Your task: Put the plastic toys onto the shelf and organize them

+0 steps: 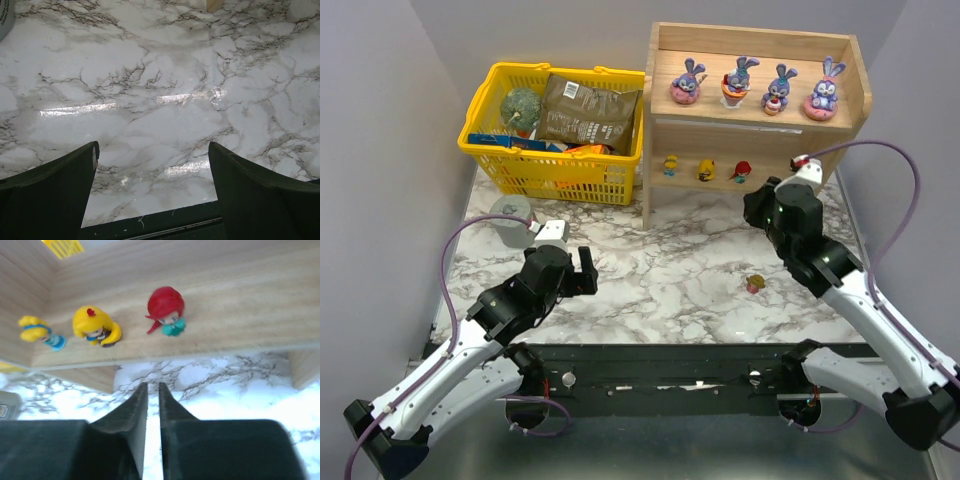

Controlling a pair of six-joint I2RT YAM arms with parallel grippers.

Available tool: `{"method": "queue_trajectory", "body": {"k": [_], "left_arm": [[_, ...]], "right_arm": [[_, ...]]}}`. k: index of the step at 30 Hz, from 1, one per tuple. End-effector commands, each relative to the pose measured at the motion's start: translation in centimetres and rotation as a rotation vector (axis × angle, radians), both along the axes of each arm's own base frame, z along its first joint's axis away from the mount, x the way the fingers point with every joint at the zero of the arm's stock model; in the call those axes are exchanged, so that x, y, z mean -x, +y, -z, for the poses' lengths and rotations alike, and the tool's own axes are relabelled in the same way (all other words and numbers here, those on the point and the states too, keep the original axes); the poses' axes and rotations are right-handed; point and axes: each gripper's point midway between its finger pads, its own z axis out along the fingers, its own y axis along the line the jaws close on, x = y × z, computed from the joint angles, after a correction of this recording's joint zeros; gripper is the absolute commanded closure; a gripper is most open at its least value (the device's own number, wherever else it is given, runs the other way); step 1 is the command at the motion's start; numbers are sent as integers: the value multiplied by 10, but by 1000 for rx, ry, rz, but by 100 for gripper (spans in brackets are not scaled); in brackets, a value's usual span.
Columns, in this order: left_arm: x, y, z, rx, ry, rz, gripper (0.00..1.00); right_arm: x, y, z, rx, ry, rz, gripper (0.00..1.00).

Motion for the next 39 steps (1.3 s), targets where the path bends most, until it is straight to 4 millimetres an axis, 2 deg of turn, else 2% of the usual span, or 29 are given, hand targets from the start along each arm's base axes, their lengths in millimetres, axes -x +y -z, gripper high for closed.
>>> {"method": "queue_trajectory", "body": {"k": [1, 3, 4, 6, 7, 12, 14, 16, 18, 23, 27, 30, 39], "left_arm": [[-1, -2, -10, 23, -27, 12, 1], [0, -2, -10, 26, -30, 14, 1], [0, -3, -9, 25, -27, 17, 1], [0, -3, -10, 29, -30, 18, 1], [0, -3, -10, 30, -29, 19, 1], [0, -3, -9, 26, -25, 21, 1], [0, -4, -10, 30, -28, 23, 1], [0, -3, -11, 31, -31, 21, 1], [0, -4, -11, 32, -31, 23, 1], [0, -4, -11, 31, -30, 25, 1], [0, -4, -10, 31, -29, 26, 1], [0, -4, -10, 30, -28, 26, 1], [0, -4, -11, 31, -30, 28, 1]], "right_arm": [[37, -20, 42, -21, 122, 45, 69], [48, -26, 50, -64, 128, 68, 64], [57, -31, 71, -51, 177, 82, 58], [66, -35, 82, -87, 192, 105, 53], [72, -37, 96, -82, 222, 111, 50], [89, -49, 127, -151, 273, 200, 44], [98, -64, 145, -131, 303, 277, 42], [105, -76, 155, -147, 307, 360, 38], [109, -80, 171, -153, 325, 390, 34], [110, -74, 200, -161, 376, 395, 25], [109, -70, 216, -153, 422, 402, 25], [106, -70, 220, -138, 425, 406, 25], [96, -65, 217, -96, 421, 370, 32]]}}
